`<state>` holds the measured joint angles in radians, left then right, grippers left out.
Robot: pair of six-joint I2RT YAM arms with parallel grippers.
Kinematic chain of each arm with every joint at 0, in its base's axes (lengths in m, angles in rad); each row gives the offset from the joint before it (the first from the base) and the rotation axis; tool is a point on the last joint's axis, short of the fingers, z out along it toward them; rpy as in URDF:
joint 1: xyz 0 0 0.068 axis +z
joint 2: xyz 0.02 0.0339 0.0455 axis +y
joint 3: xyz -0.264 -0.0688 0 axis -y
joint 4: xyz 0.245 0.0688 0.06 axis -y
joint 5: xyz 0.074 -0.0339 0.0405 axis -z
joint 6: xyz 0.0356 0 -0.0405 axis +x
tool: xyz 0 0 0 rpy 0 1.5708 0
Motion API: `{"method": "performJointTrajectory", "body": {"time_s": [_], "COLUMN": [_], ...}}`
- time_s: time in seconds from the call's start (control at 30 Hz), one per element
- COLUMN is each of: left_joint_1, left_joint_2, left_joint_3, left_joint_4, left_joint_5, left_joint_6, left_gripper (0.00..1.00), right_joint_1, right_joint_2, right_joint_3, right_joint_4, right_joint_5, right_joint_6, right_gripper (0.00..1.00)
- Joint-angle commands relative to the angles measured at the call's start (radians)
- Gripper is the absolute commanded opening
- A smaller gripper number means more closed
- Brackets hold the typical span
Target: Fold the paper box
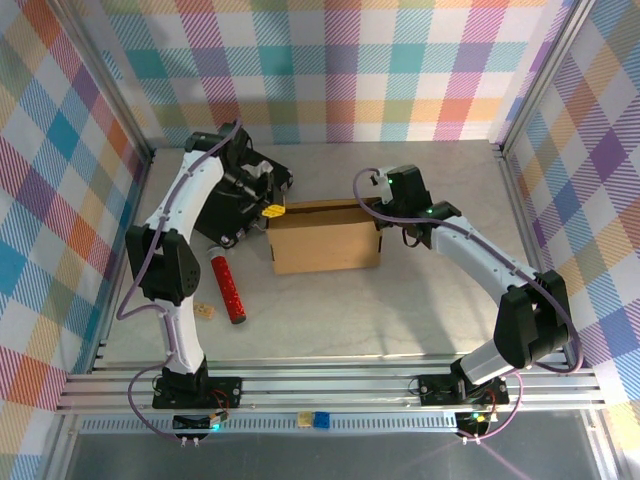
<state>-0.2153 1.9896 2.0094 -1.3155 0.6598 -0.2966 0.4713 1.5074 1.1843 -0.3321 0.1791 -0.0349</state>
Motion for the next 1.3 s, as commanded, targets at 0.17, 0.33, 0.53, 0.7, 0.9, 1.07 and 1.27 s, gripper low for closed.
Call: {"method": "performJointTrajectory", "body": {"time_s": [0.17, 0.33, 0.53, 0.7, 0.9, 1.07, 1.27], "left_joint_1": [-0.009, -0.008, -0.012, -0.029, -0.033, -0.036, -0.037], "left_joint_2": [-0.182, -0.215, -0.188, -0.155, -0.118, -0.054, -0.050], "left_joint_3": [0.066, -0.098, -0.156, -0.155, -0.146, -0.088, -0.083], "left_joint_4": [-0.059, -0.037, -0.014, 0.011, 0.062, 0.012, 0.001], "left_joint_5": [-0.427, -0.438, -0.398, -0.410, -0.400, -0.404, -0.381], "left_joint_6": [0.100, 0.164, 0.210, 0.227, 0.231, 0.231, 0.209], "left_gripper": [0.47, 0.51, 0.56, 0.56, 0.51, 0.32, 0.20], "right_joint_1": [0.005, 0.004, 0.004, 0.004, 0.004, 0.004, 0.004], "right_joint_2": [0.007, 0.005, 0.001, -0.003, -0.001, -0.006, -0.007], "right_joint_3": [0.020, 0.029, 0.023, 0.021, 0.025, 0.021, 0.016], "right_joint_4": [0.015, 0.005, -0.001, -0.003, -0.008, -0.010, -0.009], "right_joint_5": [-0.028, -0.033, -0.040, -0.042, -0.063, -0.060, -0.060], "right_joint_6": [-0.005, -0.011, -0.011, -0.011, -0.012, -0.011, -0.009], "right_gripper": [0.00, 0.00, 0.00, 0.00, 0.00, 0.00, 0.00]}}
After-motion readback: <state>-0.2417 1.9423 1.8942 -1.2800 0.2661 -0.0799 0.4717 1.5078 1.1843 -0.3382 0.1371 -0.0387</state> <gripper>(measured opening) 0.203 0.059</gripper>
